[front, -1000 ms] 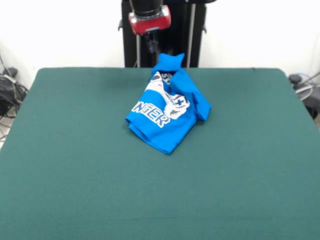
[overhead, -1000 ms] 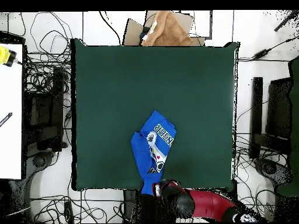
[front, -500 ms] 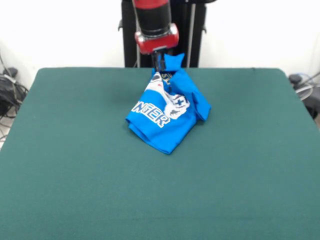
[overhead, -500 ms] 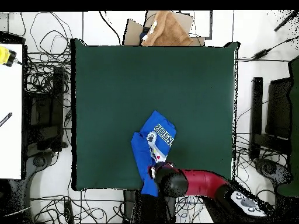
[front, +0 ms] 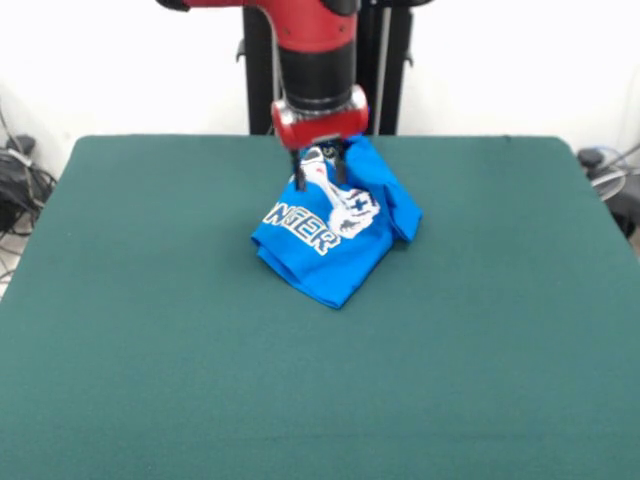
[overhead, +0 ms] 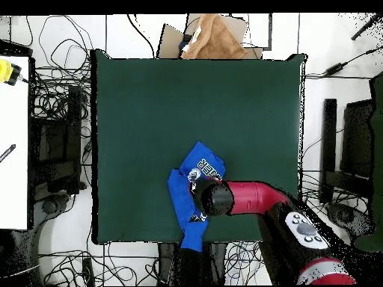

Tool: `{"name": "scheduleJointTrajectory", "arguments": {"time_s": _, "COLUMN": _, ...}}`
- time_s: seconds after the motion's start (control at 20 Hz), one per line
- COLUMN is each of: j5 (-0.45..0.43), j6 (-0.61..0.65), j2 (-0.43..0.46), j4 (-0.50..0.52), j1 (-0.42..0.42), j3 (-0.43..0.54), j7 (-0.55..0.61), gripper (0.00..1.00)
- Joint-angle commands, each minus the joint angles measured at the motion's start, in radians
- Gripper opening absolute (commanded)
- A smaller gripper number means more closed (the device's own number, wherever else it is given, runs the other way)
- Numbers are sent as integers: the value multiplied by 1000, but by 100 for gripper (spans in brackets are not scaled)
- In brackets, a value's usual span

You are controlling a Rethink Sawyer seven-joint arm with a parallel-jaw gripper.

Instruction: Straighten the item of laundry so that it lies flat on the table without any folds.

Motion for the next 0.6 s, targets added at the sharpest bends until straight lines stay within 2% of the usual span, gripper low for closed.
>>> {"name": "scheduleJointTrajectory", "arguments": {"time_s": 0.05, "j5": 61, "j6": 114, "j2": 80, "j4": -271, "j1": 88, "j3": 33, "j7": 93, "gripper": 100}}
{"name": "scheduleJointTrajectory", "arguments": {"time_s": 0.2, "j5": 71, "j6": 122, "j2": 98, "j4": -316, "j1": 113, "j3": 7, "j7": 111, "gripper": 100}}
{"name": "scheduleJointTrajectory", "arguments": {"time_s": 0.45, "j5": 66, "j6": 116, "j2": 123, "j4": -361, "j1": 103, "j3": 17, "j7": 77, "gripper": 100}}
{"name": "scheduleJointTrajectory", "arguments": {"time_s": 0.6, "j5": 72, "j6": 155, "j2": 163, "j4": -419, "j1": 124, "j3": -4, "j7": 81, "gripper": 100}}
